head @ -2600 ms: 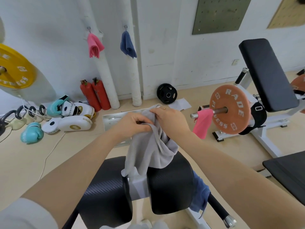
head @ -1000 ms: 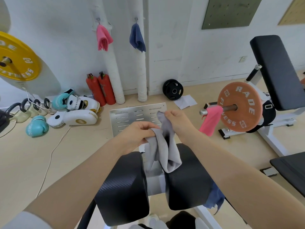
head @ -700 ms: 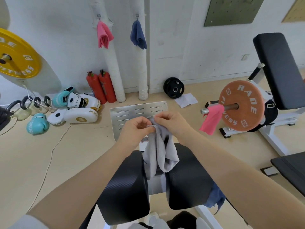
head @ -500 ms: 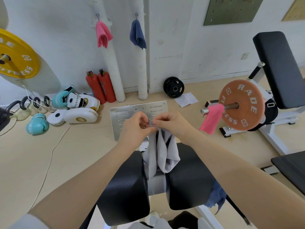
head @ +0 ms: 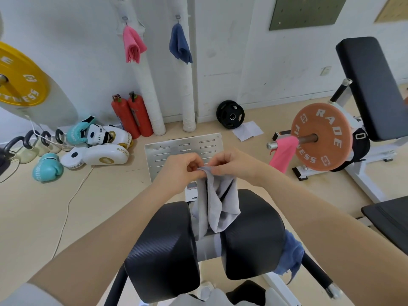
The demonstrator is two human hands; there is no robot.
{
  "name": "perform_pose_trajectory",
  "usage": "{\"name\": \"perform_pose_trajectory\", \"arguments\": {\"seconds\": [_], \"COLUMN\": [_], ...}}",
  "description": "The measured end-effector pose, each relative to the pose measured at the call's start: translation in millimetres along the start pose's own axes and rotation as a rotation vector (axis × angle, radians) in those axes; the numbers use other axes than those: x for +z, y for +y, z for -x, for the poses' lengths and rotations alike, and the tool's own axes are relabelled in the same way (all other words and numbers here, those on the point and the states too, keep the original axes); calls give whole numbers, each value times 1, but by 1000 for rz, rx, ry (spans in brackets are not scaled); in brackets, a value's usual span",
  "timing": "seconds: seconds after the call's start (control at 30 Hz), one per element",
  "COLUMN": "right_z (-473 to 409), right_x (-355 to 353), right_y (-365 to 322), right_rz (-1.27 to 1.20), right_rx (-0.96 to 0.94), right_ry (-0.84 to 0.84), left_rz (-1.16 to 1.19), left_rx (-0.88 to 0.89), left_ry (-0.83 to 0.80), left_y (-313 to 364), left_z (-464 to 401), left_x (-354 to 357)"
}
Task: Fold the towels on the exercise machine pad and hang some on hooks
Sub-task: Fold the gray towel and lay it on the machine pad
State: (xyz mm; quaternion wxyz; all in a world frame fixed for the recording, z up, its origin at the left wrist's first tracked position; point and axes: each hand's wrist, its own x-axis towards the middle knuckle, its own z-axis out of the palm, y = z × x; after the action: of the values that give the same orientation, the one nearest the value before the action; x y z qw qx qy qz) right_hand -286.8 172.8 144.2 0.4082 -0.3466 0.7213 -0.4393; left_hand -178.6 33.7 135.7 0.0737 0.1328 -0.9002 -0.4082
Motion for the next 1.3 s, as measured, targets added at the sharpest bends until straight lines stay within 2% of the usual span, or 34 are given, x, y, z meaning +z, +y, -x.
{"name": "perform_pose_trajectory", "arguments": {"seconds": [0.13, 0.27, 0.5, 0.53, 0.6, 0.67, 0.7, 0.77, 0.83, 0.9, 0.97, 1.0, 1.03, 1.13, 1.2, 1.23, 1.3], "right_z": [-1, -1, 4, 6, 8, 9, 9, 8, 10, 15, 24, 28, 33, 48, 58, 65, 76], "right_x": [-6, -12, -26, -28, -31, -33, -33, -31, -29, -33, -38, -40, -41, -47, -51, -54, -56], "right_y": [11, 30, 68, 72, 78, 81, 80, 79, 78, 81, 86, 89, 91, 99, 102, 104, 104], "right_rz": [-78, -101, -102, -174, -474, -734, -778, -663, -321, 131, 404, 380, 254, -307, -649, -738, -767], "right_rx": [3, 32, 216, 237, 227, 171, 165, 214, 273, 261, 204, 218, 258, 424, 452, 438, 383], "right_ry": [-44, -53, -170, -183, -147, -60, 0, 177, 419, 662, 757, 774, 791, 829, 847, 856, 901], "left_rz": [18, 291, 723, 760, 774, 763, 763, 760, 738, 701, 700, 712, 725, 738, 732, 708, 633], "left_rx": [8, -165, -417, -451, -489, -515, -525, -525, -518, -505, -491, -488, -485, -480, -493, -496, -469], "left_ry": [63, 140, 601, 657, 720, 726, 724, 721, 717, 700, 691, 690, 687, 655, 669, 677, 659], "left_y": [-8, -23, -51, -56, -67, -73, -74, -73, -70, -63, -53, -49, -45, -32, -21, -15, -4], "left_z": [-7, -9, -9, -9, -6, -2, 0, 4, 7, 10, 14, 16, 18, 29, 38, 42, 51], "left_x": [-5, -6, -13, -15, -15, -10, -7, -1, 5, 12, 21, 25, 29, 44, 55, 60, 69]}}
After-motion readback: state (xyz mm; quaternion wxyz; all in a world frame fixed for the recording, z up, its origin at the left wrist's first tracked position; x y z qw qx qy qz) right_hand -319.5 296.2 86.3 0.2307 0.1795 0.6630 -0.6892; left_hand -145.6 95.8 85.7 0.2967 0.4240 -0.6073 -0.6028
